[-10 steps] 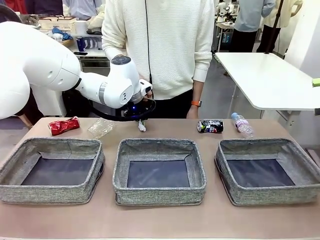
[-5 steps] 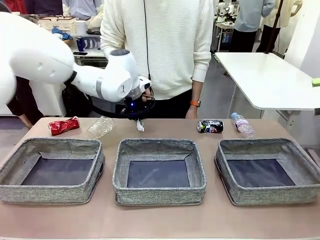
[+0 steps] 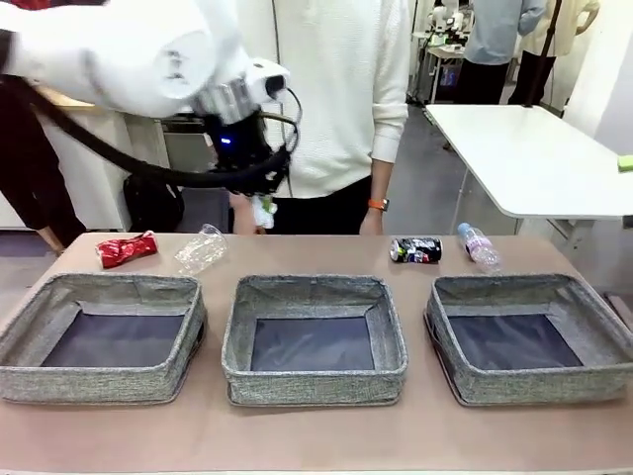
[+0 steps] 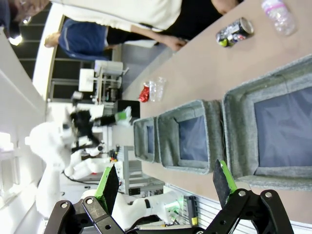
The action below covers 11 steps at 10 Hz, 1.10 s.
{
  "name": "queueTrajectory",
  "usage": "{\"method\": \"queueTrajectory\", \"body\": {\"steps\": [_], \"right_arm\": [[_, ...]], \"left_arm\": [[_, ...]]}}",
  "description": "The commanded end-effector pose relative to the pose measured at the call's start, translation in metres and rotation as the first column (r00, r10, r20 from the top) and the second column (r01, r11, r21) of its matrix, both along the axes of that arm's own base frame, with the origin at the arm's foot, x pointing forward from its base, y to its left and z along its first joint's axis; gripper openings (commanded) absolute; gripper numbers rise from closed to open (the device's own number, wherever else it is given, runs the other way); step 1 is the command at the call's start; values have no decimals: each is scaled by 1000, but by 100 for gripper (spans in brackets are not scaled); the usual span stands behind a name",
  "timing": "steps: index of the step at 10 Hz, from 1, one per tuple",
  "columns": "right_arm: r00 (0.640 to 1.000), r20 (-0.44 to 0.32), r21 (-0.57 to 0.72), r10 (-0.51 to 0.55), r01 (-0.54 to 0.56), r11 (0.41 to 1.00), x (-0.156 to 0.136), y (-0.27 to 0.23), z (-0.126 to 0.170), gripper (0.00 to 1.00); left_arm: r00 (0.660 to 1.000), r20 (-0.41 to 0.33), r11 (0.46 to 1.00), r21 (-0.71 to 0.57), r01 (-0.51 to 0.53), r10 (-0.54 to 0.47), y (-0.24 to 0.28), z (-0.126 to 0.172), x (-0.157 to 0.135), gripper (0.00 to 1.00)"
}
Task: Sort the waste into the appropriate baskets.
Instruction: Pick up the waste item pointed out by the person.
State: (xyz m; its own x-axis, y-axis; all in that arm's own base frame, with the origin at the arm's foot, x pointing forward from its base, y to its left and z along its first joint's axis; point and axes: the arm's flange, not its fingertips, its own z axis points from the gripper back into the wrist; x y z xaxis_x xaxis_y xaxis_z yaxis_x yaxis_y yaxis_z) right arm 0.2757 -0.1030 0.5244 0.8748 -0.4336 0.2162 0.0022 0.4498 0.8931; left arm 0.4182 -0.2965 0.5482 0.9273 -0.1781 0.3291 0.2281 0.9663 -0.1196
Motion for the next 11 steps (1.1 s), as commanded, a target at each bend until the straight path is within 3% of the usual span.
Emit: {"method": "queueTrajectory", "body": {"steps": [1, 4, 5, 6, 7, 8, 9, 11], "right_arm": [[999, 33, 10, 13, -14, 1000, 2, -1, -1, 100], [999, 33, 10, 13, -14, 1000, 2, -1, -1, 100], [999, 33, 10, 13, -14, 1000, 2, -1, -1, 100], [999, 33, 10, 13, -14, 1000, 2, -1, -1, 100], [999, 33, 10, 13, -14, 1000, 2, -1, -1, 100], [999, 33, 10, 13, -14, 1000, 2, -1, -1, 100], [999, 33, 10, 13, -14, 1000, 2, -1, -1, 100], [999, 33, 10, 13, -14, 1000, 2, -1, -1, 100]], "left_arm": [[997, -63, 999, -21, -35, 34, -8, -19, 47, 0], [997, -63, 999, -21, -35, 34, -8, -19, 47, 0], [999, -40, 1000, -3, -31, 31, 2, -20, 25, 7], [991, -122, 994, 99, -49, 61, -14, -12, 21, 7], [990, -128, 990, 134, -44, 62, -43, 22, 13, 7], [980, -198, 990, 138, 7, 20, -77, 70, -2, 7], [970, -220, 975, 213, -59, 106, -108, 109, -18, 7], [987, -148, 981, 191, -35, 64, -141, 170, -46, 7]]}}
